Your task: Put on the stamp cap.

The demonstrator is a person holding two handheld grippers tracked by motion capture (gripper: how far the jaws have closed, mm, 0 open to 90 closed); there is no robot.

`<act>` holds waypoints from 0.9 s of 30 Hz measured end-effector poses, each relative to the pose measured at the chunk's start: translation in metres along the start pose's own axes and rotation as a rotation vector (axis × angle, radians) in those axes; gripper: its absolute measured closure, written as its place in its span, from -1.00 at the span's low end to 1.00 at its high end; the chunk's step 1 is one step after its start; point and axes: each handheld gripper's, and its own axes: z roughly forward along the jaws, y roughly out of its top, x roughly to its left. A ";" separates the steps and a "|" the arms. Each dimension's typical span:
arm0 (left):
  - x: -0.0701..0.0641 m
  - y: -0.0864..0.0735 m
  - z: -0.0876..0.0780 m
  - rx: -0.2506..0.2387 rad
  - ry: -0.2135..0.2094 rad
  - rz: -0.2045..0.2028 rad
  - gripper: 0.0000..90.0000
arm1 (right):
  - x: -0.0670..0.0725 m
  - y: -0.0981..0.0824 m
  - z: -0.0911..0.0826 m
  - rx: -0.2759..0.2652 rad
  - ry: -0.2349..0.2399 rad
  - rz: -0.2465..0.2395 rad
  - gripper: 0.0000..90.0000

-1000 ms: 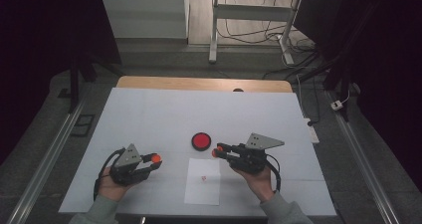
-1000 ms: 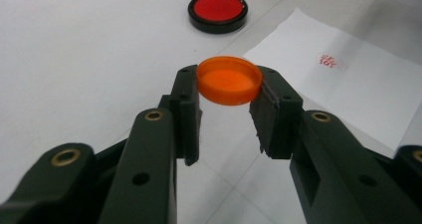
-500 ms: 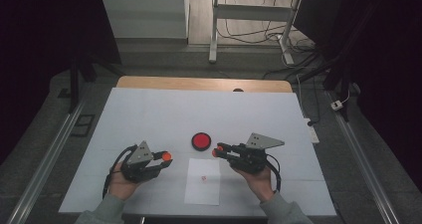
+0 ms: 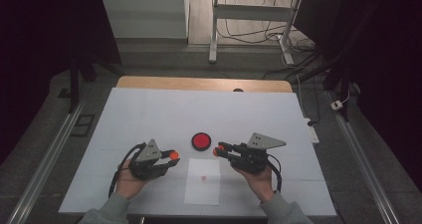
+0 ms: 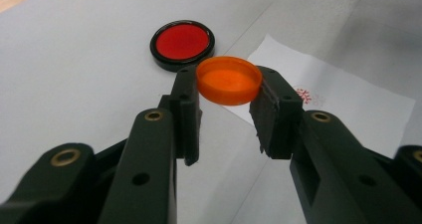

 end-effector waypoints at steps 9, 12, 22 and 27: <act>-0.004 0.014 0.010 -0.003 -0.007 0.027 0.45 | 0.000 0.000 0.001 -0.001 0.005 0.004 0.63; -0.005 0.015 0.012 -0.004 -0.012 0.029 0.45 | 0.000 -0.001 0.001 0.003 0.007 0.005 0.63; -0.007 0.021 0.018 -0.006 -0.026 0.033 0.45 | 0.000 -0.002 0.003 0.007 0.010 0.006 0.62; -0.009 0.027 0.025 -0.007 -0.038 0.044 0.45 | -0.001 -0.003 0.003 0.008 0.013 0.004 0.62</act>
